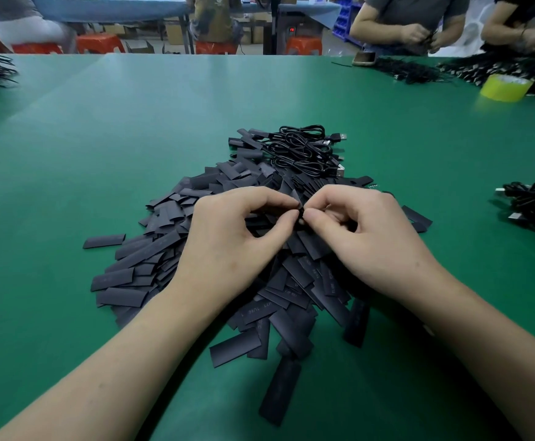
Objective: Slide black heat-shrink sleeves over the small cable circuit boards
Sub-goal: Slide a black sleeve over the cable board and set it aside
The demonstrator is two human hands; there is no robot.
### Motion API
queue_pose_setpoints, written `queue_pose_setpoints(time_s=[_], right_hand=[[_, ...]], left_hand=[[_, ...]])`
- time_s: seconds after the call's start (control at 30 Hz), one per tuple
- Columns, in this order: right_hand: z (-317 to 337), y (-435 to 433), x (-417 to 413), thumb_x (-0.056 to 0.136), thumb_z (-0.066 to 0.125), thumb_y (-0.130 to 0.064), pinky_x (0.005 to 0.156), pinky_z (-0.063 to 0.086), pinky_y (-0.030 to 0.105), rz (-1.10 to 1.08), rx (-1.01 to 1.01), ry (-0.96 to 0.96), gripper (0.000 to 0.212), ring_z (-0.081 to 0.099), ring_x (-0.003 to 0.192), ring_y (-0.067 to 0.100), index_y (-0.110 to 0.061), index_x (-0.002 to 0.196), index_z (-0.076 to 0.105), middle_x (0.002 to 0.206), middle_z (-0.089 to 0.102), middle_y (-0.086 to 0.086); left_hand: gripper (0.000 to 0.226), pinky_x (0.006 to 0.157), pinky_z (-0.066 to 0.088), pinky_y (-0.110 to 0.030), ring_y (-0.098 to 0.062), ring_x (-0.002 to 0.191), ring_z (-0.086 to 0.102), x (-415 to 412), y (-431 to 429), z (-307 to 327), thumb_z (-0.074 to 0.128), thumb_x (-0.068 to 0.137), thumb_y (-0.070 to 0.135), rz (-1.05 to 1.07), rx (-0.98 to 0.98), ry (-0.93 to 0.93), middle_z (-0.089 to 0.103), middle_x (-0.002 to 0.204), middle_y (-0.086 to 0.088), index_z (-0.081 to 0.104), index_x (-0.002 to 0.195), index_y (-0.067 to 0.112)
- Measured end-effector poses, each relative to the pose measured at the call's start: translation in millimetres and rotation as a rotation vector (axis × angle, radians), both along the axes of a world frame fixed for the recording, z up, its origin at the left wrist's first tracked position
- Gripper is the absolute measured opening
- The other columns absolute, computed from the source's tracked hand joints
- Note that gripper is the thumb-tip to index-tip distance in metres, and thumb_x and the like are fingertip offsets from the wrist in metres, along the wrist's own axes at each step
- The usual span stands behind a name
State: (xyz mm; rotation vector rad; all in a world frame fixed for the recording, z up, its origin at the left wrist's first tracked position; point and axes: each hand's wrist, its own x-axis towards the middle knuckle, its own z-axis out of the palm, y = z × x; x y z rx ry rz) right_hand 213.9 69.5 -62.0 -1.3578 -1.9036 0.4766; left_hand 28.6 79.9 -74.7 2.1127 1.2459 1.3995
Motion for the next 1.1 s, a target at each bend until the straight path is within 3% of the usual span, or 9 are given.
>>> queue_pose_setpoints(time_s=[0.17, 0.37, 0.47, 0.57, 0.6, 0.67, 0.8, 0.97, 1.1], right_hand=[[-3, -2, 1, 0.094, 0.063, -0.031, 0.058, 0.043, 0.036, -0.047, 0.05, -0.108, 0.012, 0.047, 0.056, 0.013, -0.028, 0.083, 0.063, 0.057, 0.052, -0.004], [-1, -5, -4, 0.095, 0.062, -0.036, 0.056, 0.034, 0.032, -0.073, 0.114, -0.268, 0.01, 0.045, 0.054, 0.01, -0.031, 0.086, 0.062, 0.055, 0.051, -0.007], [0, -2, -2, 0.095, 0.063, -0.031, 0.057, 0.039, 0.033, -0.047, 0.052, -0.092, 0.012, 0.046, 0.054, 0.01, -0.027, 0.084, 0.064, 0.058, 0.053, 0.0], [2, 0, 1, 0.097, 0.062, -0.03, 0.057, 0.031, 0.031, 0.051, -0.097, 0.206, 0.016, 0.04, 0.058, 0.015, -0.022, 0.086, 0.07, 0.064, 0.055, 0.016], [2, 1, 2, 0.097, 0.061, -0.031, 0.056, 0.029, 0.028, 0.081, -0.144, 0.28, 0.017, 0.038, 0.058, 0.014, -0.021, 0.088, 0.071, 0.06, 0.053, 0.012], [1, 3, 5, 0.1, 0.06, -0.026, 0.051, 0.031, 0.014, 0.135, -0.212, 0.384, 0.018, 0.039, 0.053, 0.004, -0.016, 0.092, 0.073, 0.054, 0.053, -0.012], [0, 4, 6, 0.103, 0.058, -0.016, 0.047, 0.035, 0.004, 0.185, -0.282, 0.466, 0.018, 0.05, 0.048, -0.004, -0.006, 0.097, 0.071, 0.056, 0.06, -0.022], [-1, 4, 5, 0.102, 0.06, -0.023, 0.046, 0.024, 0.014, 0.125, -0.323, 0.511, 0.02, 0.027, 0.051, 0.008, -0.015, 0.092, 0.075, 0.053, 0.046, -0.013], [0, 4, 4, 0.103, 0.059, -0.021, 0.044, 0.024, 0.015, 0.112, -0.334, 0.551, 0.023, 0.027, 0.049, 0.006, -0.02, 0.087, 0.076, 0.054, 0.04, -0.013]], left_hand=[[0.01, 0.084, 0.058, -0.026, 0.003, 0.086, 0.072, 0, 0, -1, 0.078, 0.085, 0.017, -0.006, -0.038, 0.009, 0.077, 0.089, 0.018, 0.081, 0.092, 0.024], [0.006, 0.081, 0.059, -0.034, -0.005, 0.083, 0.072, 1, -1, -1, 0.074, 0.084, 0.015, 0.009, -0.047, 0.041, 0.076, 0.085, 0.012, 0.077, 0.086, 0.02], [0.008, 0.081, 0.059, -0.03, -0.007, 0.086, 0.072, 2, 0, 0, 0.075, 0.088, 0.014, 0.02, -0.065, -0.073, 0.076, 0.09, 0.009, 0.077, 0.094, 0.019], [0.025, 0.089, 0.057, -0.024, -0.005, 0.097, 0.072, 1, 4, 2, 0.077, 0.091, 0.02, 0.015, -0.198, -0.237, 0.077, 0.103, 0.008, 0.075, 0.116, 0.019], [0.029, 0.092, 0.056, -0.023, -0.003, 0.098, 0.072, 0, 6, 2, 0.077, 0.091, 0.021, 0.015, -0.229, -0.257, 0.077, 0.105, 0.009, 0.074, 0.12, 0.019], [0.028, 0.092, 0.055, -0.021, 0.0, 0.097, 0.072, -2, 7, 1, 0.077, 0.091, 0.02, 0.013, -0.253, -0.275, 0.077, 0.103, 0.011, 0.076, 0.119, 0.021], [0.023, 0.089, 0.056, -0.02, -0.002, 0.095, 0.073, -3, 9, -2, 0.079, 0.089, 0.017, -0.014, -0.267, -0.345, 0.079, 0.099, 0.014, 0.079, 0.112, 0.021], [0.024, 0.088, 0.054, -0.02, -0.006, 0.097, 0.073, -5, 12, -4, 0.078, 0.088, 0.014, -0.097, -0.294, -0.472, 0.079, 0.101, 0.009, 0.078, 0.11, 0.023], [0.023, 0.089, 0.054, -0.021, -0.006, 0.097, 0.073, -4, 11, -4, 0.077, 0.09, 0.017, -0.142, -0.309, -0.516, 0.079, 0.102, 0.007, 0.077, 0.111, 0.027]])
